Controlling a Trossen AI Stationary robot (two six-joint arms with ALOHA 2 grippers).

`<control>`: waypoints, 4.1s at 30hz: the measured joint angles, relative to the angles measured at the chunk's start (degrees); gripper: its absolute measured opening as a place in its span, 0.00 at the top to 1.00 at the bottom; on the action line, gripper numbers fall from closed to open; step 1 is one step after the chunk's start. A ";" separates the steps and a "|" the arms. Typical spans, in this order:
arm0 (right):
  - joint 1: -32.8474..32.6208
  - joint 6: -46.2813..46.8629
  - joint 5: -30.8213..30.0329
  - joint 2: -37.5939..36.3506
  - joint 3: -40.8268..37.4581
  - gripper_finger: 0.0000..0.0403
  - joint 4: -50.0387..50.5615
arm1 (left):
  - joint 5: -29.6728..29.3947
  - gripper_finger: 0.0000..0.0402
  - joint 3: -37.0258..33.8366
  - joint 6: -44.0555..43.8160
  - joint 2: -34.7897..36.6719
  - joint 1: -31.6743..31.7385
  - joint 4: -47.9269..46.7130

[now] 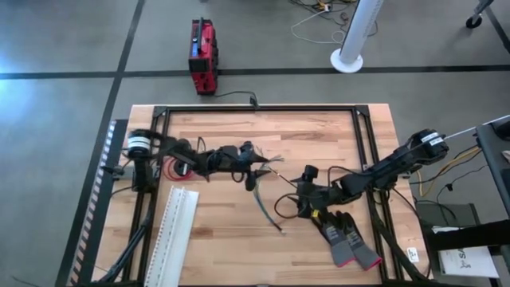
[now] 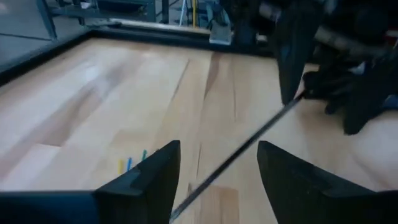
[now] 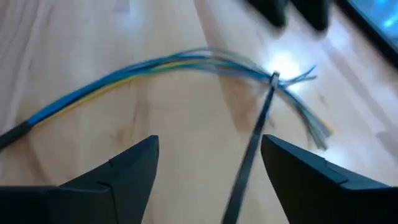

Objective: Ziptie cables
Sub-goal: Wrap the cable wires with black zip tie

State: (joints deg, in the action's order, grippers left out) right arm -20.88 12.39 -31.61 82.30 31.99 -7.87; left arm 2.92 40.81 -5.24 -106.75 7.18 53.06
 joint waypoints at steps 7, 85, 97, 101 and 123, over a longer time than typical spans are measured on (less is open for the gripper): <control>2.87 -7.97 2.32 0.07 0.00 0.48 -7.71 | -0.36 0.58 7.62 1.71 -9.94 0.26 -5.20; 2.23 1.41 21.95 0.00 18.07 0.90 36.12 | -0.83 0.76 17.18 4.50 -19.53 1.07 -14.01; 1.25 5.72 20.84 0.00 17.59 0.57 34.56 | -0.83 0.76 17.18 4.28 -19.53 1.07 -14.01; 1.26 5.47 13.63 0.00 17.59 0.45 36.80 | -0.83 0.76 17.18 4.26 -19.53 1.07 -14.01; 3.99 -1.72 -8.29 0.00 16.70 0.03 40.38 | -0.83 0.76 17.18 4.24 -19.53 1.07 -14.01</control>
State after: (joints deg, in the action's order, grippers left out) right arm -16.89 10.68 -39.89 82.30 48.69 32.51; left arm 2.09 58.00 -0.99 -126.28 8.25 39.05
